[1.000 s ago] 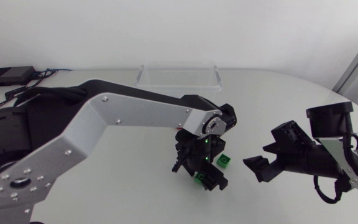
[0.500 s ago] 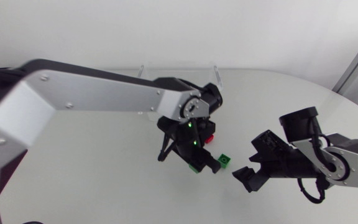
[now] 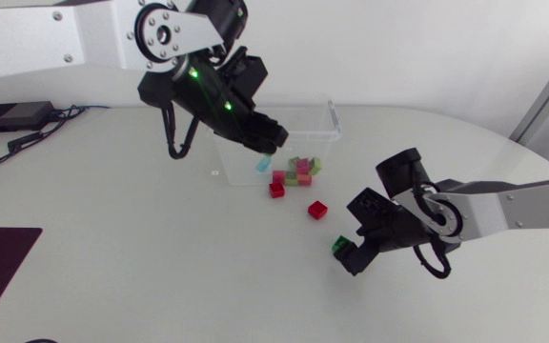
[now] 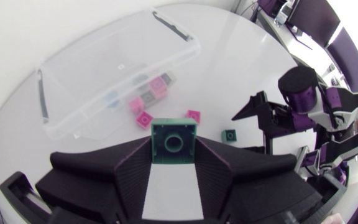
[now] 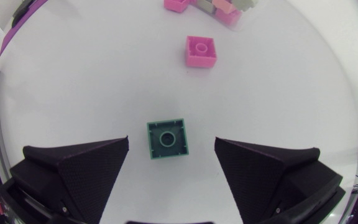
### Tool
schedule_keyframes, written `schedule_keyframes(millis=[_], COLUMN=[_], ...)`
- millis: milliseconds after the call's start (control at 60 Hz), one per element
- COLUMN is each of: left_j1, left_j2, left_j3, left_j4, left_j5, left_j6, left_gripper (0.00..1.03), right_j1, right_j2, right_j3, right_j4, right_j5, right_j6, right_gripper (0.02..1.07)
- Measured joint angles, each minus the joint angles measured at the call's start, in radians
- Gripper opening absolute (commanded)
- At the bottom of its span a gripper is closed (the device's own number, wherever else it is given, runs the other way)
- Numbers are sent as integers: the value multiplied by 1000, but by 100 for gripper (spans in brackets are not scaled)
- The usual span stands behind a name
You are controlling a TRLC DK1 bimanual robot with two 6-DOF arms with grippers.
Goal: Pick up the duplo bricks and place them in the container
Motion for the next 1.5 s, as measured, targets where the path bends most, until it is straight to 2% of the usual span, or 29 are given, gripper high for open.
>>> schedule_keyframes(millis=[100,217,250,400,467,533,550,567,617,650,867,1033,1217,1500], left_j1=[55,107,119,163,185,207,212,220,233,239,248,250,245,208], left_j2=[23,76,89,136,167,195,201,206,215,218,208,117,-64,-204], left_j3=[50,118,125,143,171,191,193,194,194,194,193,126,-51,-326], left_j4=[24,77,102,179,190,203,207,212,222,225,232,232,232,231], left_j5=[0,1,1,4,4,4,4,4,3,3,4,3,3,4], left_j6=[0,0,0,-1,-1,-1,-1,-1,-1,-1,0,0,6,28], left_gripper=[24,25,25,28,35,59,68,81,94,98,98,98,98,98], right_j1=[1,7,7,7,10,16,18,21,24,27,27,27,26,26], right_j2=[37,56,57,55,37,-2,-15,-35,-79,-112,-245,-267,-242,-68], right_j3=[17,21,21,21,21,20,20,20,20,20,80,192,336,537], right_j4=[0,0,0,-3,-14,-28,-34,-42,-63,-79,-177,-177,-175,-130], right_j5=[0,1,1,3,3,4,4,4,3,4,6,8,15,19], right_j6=[-6,-7,-7,-19,-22,-22,-22,-22,-22,-22,-14,24,72,119], right_gripper=[77,36,32,30,30,30,30,30,30,30,30,30,30,30])
